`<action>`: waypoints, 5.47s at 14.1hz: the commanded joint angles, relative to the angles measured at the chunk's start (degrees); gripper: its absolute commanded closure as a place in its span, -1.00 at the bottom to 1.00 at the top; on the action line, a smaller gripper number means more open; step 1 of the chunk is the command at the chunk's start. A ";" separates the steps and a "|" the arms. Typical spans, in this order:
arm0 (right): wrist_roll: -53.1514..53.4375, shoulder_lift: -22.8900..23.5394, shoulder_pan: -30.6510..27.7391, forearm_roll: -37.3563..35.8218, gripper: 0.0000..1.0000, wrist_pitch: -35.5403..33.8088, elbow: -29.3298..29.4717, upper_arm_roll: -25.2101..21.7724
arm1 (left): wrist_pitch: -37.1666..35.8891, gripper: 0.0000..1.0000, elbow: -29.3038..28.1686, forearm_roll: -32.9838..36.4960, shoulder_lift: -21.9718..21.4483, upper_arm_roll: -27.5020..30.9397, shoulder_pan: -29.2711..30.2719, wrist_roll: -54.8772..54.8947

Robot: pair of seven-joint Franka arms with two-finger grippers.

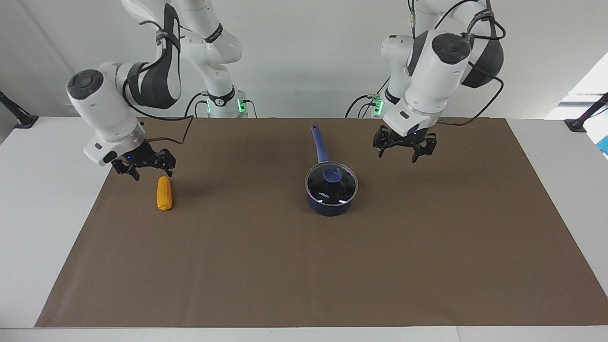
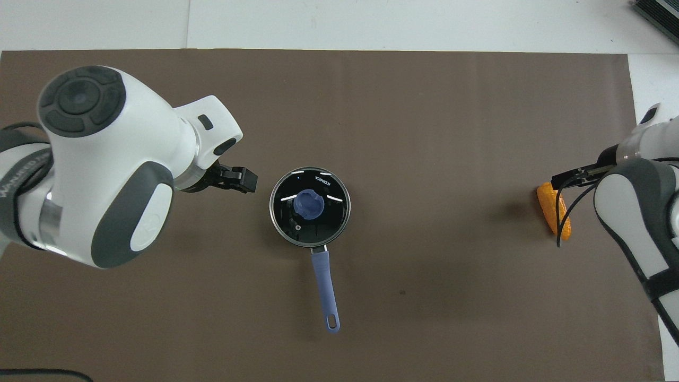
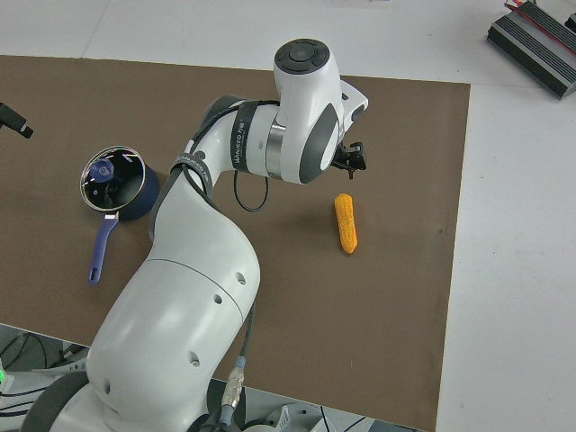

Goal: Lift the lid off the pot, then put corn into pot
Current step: 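Grasp the lid knob with the left gripper while the right gripper reaches the corn, then lift the lid off with the left gripper while the right gripper lifts the corn, then set the lid down with the left gripper while the right gripper carries corn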

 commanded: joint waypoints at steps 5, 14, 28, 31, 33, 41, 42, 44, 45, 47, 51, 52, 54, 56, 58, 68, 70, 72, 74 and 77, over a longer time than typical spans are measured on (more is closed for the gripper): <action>-9.18 4.56 -2.33 -0.49 -1.00 8.12 -6.34 0.33 | 10.09 -1.00 0.20 1.80 8.66 1.10 -8.77 -14.62; -11.38 5.44 -2.95 -0.40 -0.61 13.39 -10.13 0.33 | 14.75 -1.00 -4.36 2.51 8.16 0.92 -13.35 -20.70; -0.25 2.90 0.11 -0.57 1.00 6.74 -3.56 0.86 | 15.55 0.34 -6.57 2.68 7.80 1.01 -14.15 -22.81; 4.70 1.67 1.79 -0.57 1.00 -3.35 3.56 0.86 | 15.47 1.00 -6.57 2.69 7.71 1.01 -14.23 -22.81; 5.75 0.26 1.80 -0.49 1.00 -9.43 7.26 0.95 | 14.33 1.00 -5.70 2.69 7.54 1.10 -13.97 -22.72; 15.57 -5.81 7.67 -1.19 1.00 -21.32 12.19 1.74 | 9.14 1.00 -1.03 2.69 4.38 1.72 -8.01 -20.89; 18.65 -5.72 9.95 -2.49 1.00 -21.06 12.28 1.74 | 8.70 1.00 -1.12 2.60 3.59 1.72 -6.17 -18.79; 23.05 -5.28 13.65 -3.03 1.00 -20.97 12.28 1.74 | 7.56 1.00 -1.12 2.25 3.14 1.72 -2.91 -13.96; 25.51 -4.41 15.75 -2.95 1.00 -20.80 12.28 1.74 | 7.38 1.00 -1.12 2.16 2.97 1.72 -1.42 -12.72; 32.18 -0.47 20.58 -2.95 1.00 -20.97 15.94 1.74 | 7.29 1.00 -1.29 2.16 2.79 1.72 2.10 -10.78; 41.16 8.85 27.79 -1.45 1.00 -21.85 25.45 2.26 | 7.29 1.00 -2.08 2.07 2.79 1.72 10.27 -0.86; 42.48 10.61 29.55 -1.45 1.00 -21.68 26.86 2.26 | 7.29 1.00 -2.43 2.07 2.79 1.72 11.85 0.81; 47.04 14.30 32.28 -1.02 1.00 -20.53 30.19 2.35 | 7.47 1.00 -4.45 1.98 2.00 1.63 15.80 5.47; 50.04 19.39 33.17 0.91 1.00 -20.36 35.99 3.93 | 8.52 1.00 -8.74 1.90 0.42 1.63 19.32 9.17; 52.24 22.39 34.40 1.01 1.00 -17.04 37.68 5.42 | 11.93 1.00 -12.53 1.72 -0.28 1.63 22.31 10.93; 55.24 25.48 38.10 2.42 1.00 -8.59 35.06 7.98 | 30.32 -1.00 -25.64 1.63 0.77 1.72 26.72 13.84; 55.06 25.66 38.27 2.41 1.00 -6.56 33.47 7.98 | 30.23 -1.00 -25.03 1.72 1.12 1.72 26.29 13.49; 54.54 25.75 38.10 2.24 1.00 -6.29 32.68 7.98 | 27.61 -1.00 -21.62 1.63 2.43 1.63 25.67 12.53; 54.62 26.53 38.97 2.41 1.00 -4.55 32.23 7.98 | 23.13 -1.00 -17.14 1.63 2.79 1.54 25.23 10.86; 54.45 26.36 38.98 2.33 0.89 -3.66 29.69 7.98 | 16.54 -1.00 -10.37 -0.47 3.49 1.10 24.10 9.19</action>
